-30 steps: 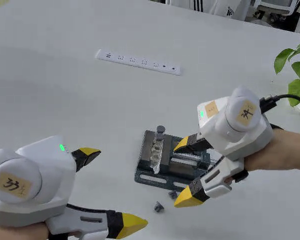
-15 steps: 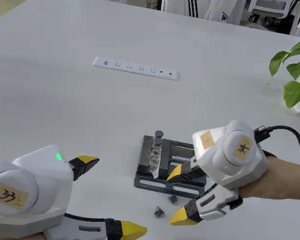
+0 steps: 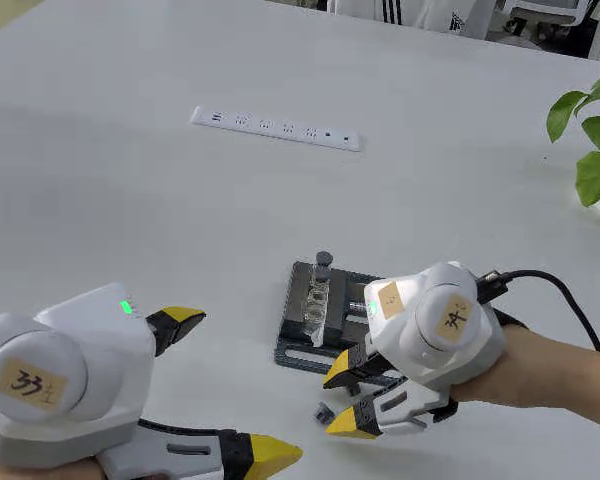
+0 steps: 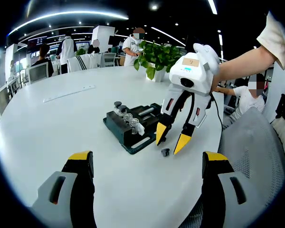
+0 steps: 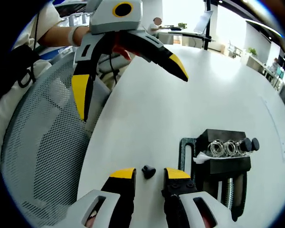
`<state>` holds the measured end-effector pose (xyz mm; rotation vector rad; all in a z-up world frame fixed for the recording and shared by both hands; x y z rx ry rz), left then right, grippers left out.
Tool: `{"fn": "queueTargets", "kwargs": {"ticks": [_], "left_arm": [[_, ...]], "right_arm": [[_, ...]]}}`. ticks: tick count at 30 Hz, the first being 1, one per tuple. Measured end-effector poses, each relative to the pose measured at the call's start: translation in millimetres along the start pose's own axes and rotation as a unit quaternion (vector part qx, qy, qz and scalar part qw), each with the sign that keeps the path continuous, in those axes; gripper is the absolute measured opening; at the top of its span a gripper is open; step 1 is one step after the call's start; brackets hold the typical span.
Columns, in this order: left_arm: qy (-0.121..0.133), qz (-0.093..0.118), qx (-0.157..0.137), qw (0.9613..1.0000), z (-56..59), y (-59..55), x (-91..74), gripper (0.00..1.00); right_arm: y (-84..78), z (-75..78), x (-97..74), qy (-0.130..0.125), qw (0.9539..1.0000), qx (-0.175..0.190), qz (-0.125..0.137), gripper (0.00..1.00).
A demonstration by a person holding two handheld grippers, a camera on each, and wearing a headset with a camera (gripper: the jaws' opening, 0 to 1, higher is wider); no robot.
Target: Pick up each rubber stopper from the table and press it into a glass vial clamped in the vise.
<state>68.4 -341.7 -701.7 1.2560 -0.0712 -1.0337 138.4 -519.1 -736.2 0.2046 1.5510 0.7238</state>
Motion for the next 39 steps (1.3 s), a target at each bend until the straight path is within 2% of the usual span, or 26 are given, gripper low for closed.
{"fn": "queueTargets", "kwargs": {"ticks": [9,16,21,23,25,26,30,33,39], "left_arm": [[-0.002,-0.002,-0.002,1.0,1.2,-2.5,0.9,0.94],[-0.005,-0.003,-0.002,1.0,3.1,-2.9,2.4,0.94],[-0.007,-0.005,-0.002,1.0,3.5,-3.8,3.4,0.94],[-0.008,-0.007,-0.001,0.9999,3.7,-4.4,4.1,0.94],[-0.009,-0.008,-0.002,0.9999,3.9,-5.0,4.6,0.94],[-0.01,-0.008,-0.002,0.9999,3.6,-5.4,4.9,0.94],[-0.013,-0.012,-0.001,0.9998,3.4,-7.1,6.3,0.94],[-0.015,-0.012,-0.002,0.9998,4.8,-7.2,7.2,0.94],[-0.017,-0.014,-0.001,0.9998,4.8,-7.7,8.1,0.94]], "right_arm": [[-0.5,-7.9,3.0,-0.025,0.9991,0.033,0.001,0.15],[-0.6,-15.1,1.8,-0.056,0.997,0.053,-0.001,0.12],[-1.0,-20.8,3.4,-0.067,0.9953,0.069,-0.002,0.12],[-1.1,-23.7,3.7,-0.081,0.9943,0.069,-0.012,0.12],[-0.6,-26.0,3.2,-0.094,0.9915,0.09,-0.01,0.13],[-0.1,-26.9,3.5,-0.095,0.9915,0.088,-0.006,0.13],[0.5,-30.3,4.6,-0.128,0.9852,0.114,-0.006,0.13],[2.1,-32.0,6.0,-0.135,0.9834,0.121,0.001,0.12],[0.7,-31.3,9.0,-0.145,0.9814,0.126,-0.007,0.09]]}}
Point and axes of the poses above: the centre of the closed fingertips' face, and the gripper's own axes: x roughly forward along the fingers, z roughly to its right, y roughly out of its top, the point moved 10 cm from there along -x, roughly backward along the fingers, and after that the axes turned 14 degrees about -x, right-handed, at the moved point
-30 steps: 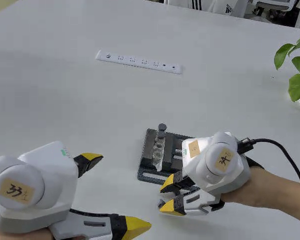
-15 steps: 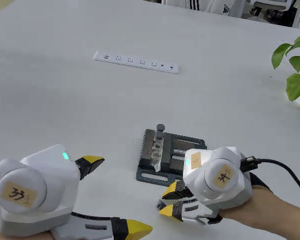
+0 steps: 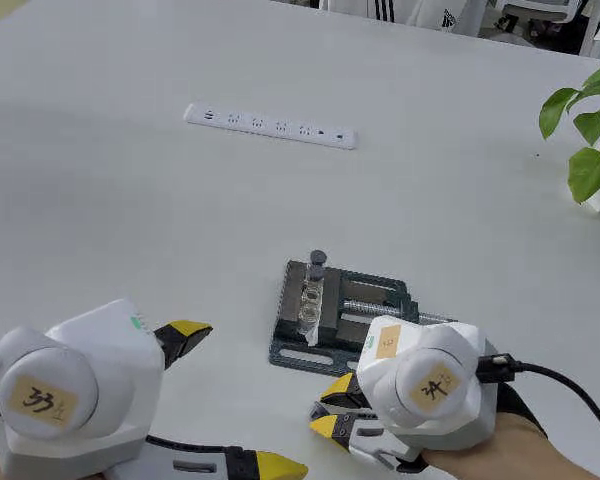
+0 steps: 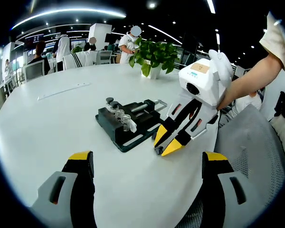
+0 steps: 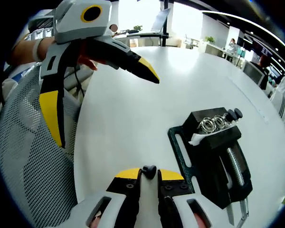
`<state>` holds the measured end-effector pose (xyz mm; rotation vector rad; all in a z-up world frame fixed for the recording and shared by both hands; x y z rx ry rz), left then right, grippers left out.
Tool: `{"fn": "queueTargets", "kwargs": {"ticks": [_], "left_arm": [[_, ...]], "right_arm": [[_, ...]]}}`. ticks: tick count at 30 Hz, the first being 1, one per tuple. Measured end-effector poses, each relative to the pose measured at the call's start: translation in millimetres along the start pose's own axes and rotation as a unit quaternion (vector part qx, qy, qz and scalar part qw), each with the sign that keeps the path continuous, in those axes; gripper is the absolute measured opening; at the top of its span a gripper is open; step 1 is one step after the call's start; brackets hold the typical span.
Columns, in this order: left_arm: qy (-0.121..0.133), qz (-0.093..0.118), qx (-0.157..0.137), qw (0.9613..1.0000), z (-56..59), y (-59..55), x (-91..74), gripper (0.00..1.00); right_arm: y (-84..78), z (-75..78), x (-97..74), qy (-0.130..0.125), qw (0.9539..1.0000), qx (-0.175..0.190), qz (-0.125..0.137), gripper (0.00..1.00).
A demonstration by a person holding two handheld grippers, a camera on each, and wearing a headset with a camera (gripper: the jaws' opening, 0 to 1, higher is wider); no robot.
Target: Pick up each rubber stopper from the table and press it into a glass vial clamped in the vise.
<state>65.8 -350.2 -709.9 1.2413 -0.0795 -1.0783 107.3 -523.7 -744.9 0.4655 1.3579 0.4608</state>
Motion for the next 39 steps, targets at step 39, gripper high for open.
{"fn": "queueTargets", "kwargs": {"ticks": [39], "left_arm": [[-0.106,0.046,-0.12,0.9861,-7.7,57.3,-2.9,0.6]], "right_arm": [[75.3,17.5,-106.1,-0.151,0.9497,-0.269,0.053,0.05]]}}
Point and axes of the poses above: the centre of the closed fingertips' face, and the gripper's own axes: x roughly forward along the fingers, z roughly to its right, y roughly out of its top, the point moved 10 cm from there along -x, roughly backward along the fingers, and after that the axes turned 14 degrees about -x, right-handed, at the moved point
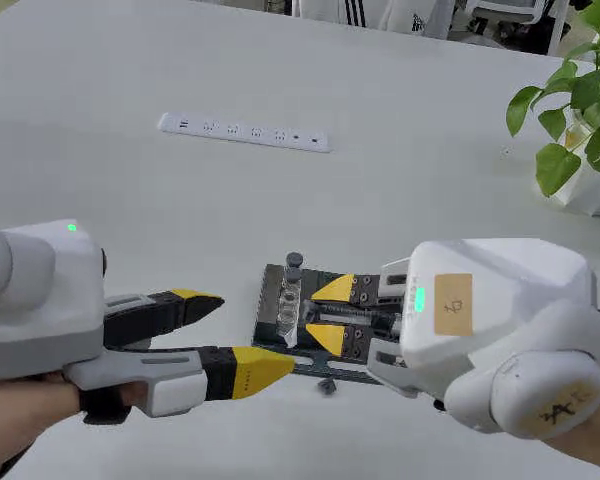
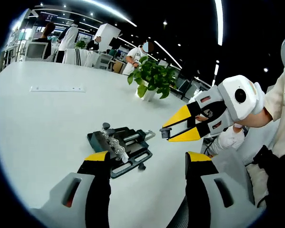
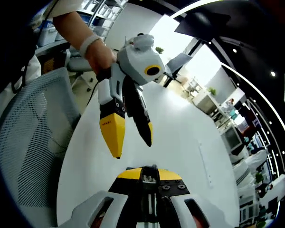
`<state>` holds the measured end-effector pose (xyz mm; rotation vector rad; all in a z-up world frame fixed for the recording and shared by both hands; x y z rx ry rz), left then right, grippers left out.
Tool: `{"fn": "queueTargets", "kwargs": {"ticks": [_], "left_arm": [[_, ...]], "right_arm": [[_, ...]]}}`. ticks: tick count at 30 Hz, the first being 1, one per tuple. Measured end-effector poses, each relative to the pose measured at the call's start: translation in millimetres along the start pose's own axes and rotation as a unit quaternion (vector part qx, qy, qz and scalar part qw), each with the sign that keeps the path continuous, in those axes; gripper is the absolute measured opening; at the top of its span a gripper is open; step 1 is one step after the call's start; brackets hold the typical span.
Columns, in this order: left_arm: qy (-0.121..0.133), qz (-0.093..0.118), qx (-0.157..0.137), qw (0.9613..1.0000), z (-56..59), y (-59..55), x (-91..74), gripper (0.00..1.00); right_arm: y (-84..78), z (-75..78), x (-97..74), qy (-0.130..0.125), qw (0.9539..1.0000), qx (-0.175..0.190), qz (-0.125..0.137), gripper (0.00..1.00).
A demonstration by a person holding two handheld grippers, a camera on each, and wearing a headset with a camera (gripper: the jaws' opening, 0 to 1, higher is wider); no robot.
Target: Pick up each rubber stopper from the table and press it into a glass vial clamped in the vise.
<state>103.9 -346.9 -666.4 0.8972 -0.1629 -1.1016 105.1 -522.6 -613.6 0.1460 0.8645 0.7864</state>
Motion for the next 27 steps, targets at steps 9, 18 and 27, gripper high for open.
{"fn": "queueTargets", "kwargs": {"ticks": [9,18,27], "left_arm": [[-0.069,0.008,-0.061,0.9958,11.7,9.7,-0.4,0.3],[-0.094,-0.013,-0.069,0.9931,25.1,9.7,2.0,0.17],[-0.114,-0.02,-0.096,0.9886,29.8,10.3,3.5,0.1]], "right_arm": [[7.3,-2.7,-9.2,0.0,0.9996,-0.027,0.002,0.05],[16.1,-4.6,-13.9,-0.007,0.9991,-0.039,0.014,0.05],[20.4,-5.9,-17.3,-0.015,0.9983,-0.053,0.02,0.05]]}}
Point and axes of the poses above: the centre of the closed fingertips' face, and the gripper's own axes: x roughly forward along the fingers, z roughly to its right, y roughly out of its top, the point moved 10 cm from there along -x, roughly backward along the fingers, and after that the axes turned 14 degrees about -x, right-handed, at the moved point
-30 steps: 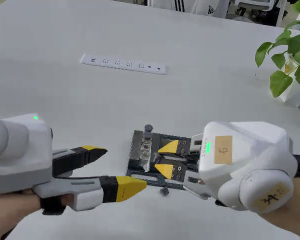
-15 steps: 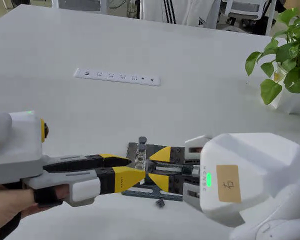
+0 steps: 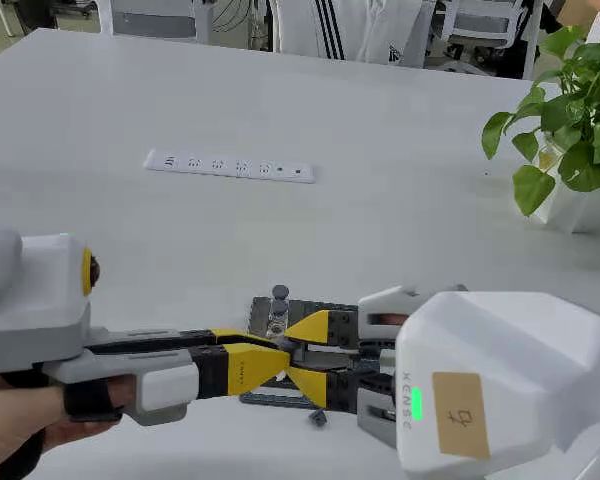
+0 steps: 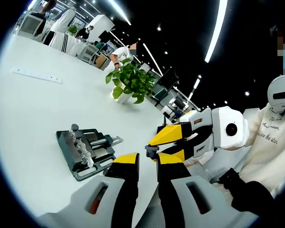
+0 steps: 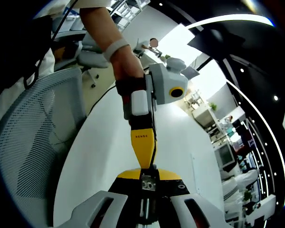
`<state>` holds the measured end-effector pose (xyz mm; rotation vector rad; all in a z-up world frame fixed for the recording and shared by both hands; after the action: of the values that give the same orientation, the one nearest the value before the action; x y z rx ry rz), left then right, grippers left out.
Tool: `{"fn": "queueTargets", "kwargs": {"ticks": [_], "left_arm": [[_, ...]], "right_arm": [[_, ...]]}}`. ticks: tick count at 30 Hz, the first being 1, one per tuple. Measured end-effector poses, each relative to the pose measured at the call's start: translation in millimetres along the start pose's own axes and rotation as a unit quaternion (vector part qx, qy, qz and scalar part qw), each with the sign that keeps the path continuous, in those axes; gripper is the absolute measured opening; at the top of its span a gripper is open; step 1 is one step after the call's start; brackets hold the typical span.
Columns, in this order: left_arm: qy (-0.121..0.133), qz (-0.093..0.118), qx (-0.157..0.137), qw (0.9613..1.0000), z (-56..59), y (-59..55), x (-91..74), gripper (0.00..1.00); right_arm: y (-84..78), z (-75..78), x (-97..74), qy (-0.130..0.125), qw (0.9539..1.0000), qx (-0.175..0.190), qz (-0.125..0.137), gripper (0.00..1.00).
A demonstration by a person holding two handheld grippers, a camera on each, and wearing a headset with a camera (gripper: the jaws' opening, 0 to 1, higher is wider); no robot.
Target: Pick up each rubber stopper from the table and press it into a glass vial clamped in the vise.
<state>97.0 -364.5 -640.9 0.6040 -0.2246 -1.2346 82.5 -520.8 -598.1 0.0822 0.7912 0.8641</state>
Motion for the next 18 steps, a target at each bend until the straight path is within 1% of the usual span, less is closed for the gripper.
{"fn": "queueTargets", "kwargs": {"ticks": [6,8,13,14,16,17,18], "left_arm": [[-0.016,-0.002,-0.019,0.9997,2.2,-1.6,-0.3,0.05],[-0.021,-0.001,-0.029,0.9994,1.9,-1.9,-1.7,0.05],[-0.031,0.0,-0.042,0.9987,3.1,-2.2,-3.0,0.05],[-0.032,0.0,-0.042,0.9986,3.5,-2.5,-3.2,0.05],[-0.032,0.001,-0.032,0.999,3.9,-2.8,-3.6,0.04],[-0.032,-0.004,-0.03,0.999,3.4,-3.3,-4.6,0.04],[-0.033,-0.002,-0.021,0.9992,3.8,-4.0,-5.3,0.04]], "right_arm": [[2.0,-0.4,-1.0,-0.003,0.9999,-0.01,0.003,0.05],[2.8,-0.5,-1.8,-0.004,0.9999,-0.015,0.006,0.05],[3.6,-0.2,-4.0,-0.008,0.9997,-0.017,0.015,0.05],[4.4,0.2,-4.8,-0.008,0.9997,-0.015,0.018,0.05],[5.0,0.1,-5.2,-0.008,0.9997,-0.015,0.019,0.05],[5.5,-0.7,-5.4,-0.006,0.9996,-0.017,0.02,0.06],[5.9,-0.9,-5.6,-0.007,0.9996,-0.02,0.021,0.06]]}}
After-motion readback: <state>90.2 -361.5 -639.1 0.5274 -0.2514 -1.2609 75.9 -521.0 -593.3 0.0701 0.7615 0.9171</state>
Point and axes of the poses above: the centre of the closed fingertips' face, and the gripper's own axes: x roughly forward along the fingers, z roughly to its right, y roughly out of its top, the point moved 10 cm from there along -x, roughly backward along the fingers, and after that the axes turned 14 degrees about -x, right-handed, at the moved point
